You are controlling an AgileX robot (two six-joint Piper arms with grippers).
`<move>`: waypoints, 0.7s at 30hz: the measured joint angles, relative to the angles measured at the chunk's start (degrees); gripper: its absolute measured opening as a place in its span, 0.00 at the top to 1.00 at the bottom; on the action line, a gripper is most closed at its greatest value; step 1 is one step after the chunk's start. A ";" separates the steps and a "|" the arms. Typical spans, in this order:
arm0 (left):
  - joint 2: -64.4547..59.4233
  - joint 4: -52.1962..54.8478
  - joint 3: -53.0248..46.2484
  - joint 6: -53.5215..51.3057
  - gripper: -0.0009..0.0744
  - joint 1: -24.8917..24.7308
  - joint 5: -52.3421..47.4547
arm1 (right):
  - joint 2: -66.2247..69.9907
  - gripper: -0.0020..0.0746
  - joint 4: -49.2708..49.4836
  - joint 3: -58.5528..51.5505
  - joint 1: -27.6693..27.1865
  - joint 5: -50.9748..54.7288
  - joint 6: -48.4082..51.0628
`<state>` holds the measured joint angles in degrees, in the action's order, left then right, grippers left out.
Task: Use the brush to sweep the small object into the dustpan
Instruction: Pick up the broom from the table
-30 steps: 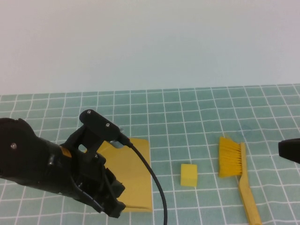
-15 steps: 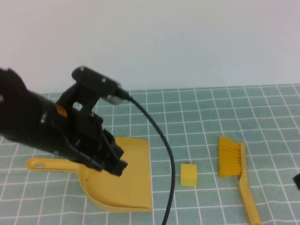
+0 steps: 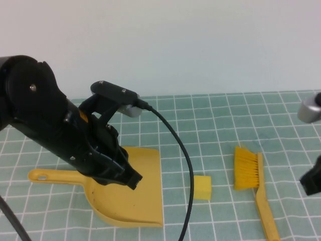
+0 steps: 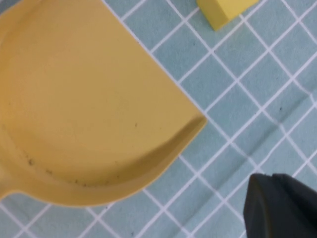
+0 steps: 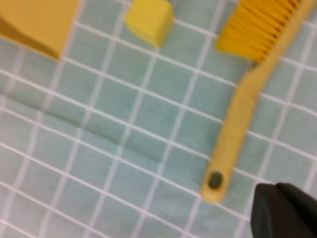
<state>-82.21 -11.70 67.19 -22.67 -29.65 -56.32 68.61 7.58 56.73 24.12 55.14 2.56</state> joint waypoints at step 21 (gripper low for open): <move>0.00 1.84 0.00 0.68 0.99 0.00 -5.90 | 23.89 0.88 0.40 0.00 3.66 -2.08 -13.25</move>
<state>-82.21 -9.87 67.19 -21.99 -29.65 -62.23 92.50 7.99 56.73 27.78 53.06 -10.68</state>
